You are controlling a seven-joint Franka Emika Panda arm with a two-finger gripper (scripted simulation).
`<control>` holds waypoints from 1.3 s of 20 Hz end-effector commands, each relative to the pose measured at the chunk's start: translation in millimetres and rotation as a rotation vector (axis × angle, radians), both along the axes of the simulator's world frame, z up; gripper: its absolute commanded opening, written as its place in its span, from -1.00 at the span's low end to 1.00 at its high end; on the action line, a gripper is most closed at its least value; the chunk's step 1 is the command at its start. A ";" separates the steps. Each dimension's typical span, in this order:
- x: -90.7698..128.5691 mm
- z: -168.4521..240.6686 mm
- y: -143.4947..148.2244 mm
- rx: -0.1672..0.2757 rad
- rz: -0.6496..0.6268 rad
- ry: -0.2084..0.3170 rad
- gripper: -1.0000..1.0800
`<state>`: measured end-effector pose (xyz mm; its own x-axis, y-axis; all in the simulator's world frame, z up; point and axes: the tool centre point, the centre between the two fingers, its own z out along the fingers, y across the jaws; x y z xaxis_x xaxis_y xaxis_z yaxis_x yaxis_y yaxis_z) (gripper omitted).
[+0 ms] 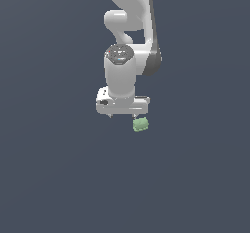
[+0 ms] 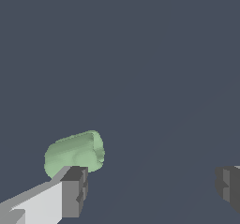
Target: Pick up the object and move it to a goal position.
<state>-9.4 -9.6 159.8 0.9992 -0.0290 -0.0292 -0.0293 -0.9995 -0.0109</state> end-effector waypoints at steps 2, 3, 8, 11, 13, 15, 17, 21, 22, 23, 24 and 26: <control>0.0 0.0 -0.7 -0.001 0.000 0.000 0.92; -0.1 -0.1 -2.6 -0.002 -0.001 0.002 0.92; -1.7 -1.0 -24.8 -0.024 -0.008 0.017 0.92; -2.1 -1.1 -28.9 -0.027 -0.010 0.020 0.92; -1.9 -1.1 -27.6 -0.026 -0.008 0.019 0.92; -1.9 -1.1 -27.5 -0.026 -0.009 0.019 0.92; -2.0 -1.4 -27.2 -0.026 -0.015 0.019 0.92; -2.3 -2.9 -24.7 -0.027 -0.039 0.019 0.92; -2.4 -3.4 -23.7 -0.027 -0.048 0.018 0.92; -2.6 -4.0 -22.6 -0.027 -0.058 0.018 0.92; -2.7 -4.6 -21.4 -0.027 -0.068 0.018 0.92; -3.1 -6.1 -18.8 -0.027 -0.093 0.017 0.92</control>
<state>-12.2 -30.4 154.8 0.9935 -0.1052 -0.0445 -0.1045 -0.9944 0.0171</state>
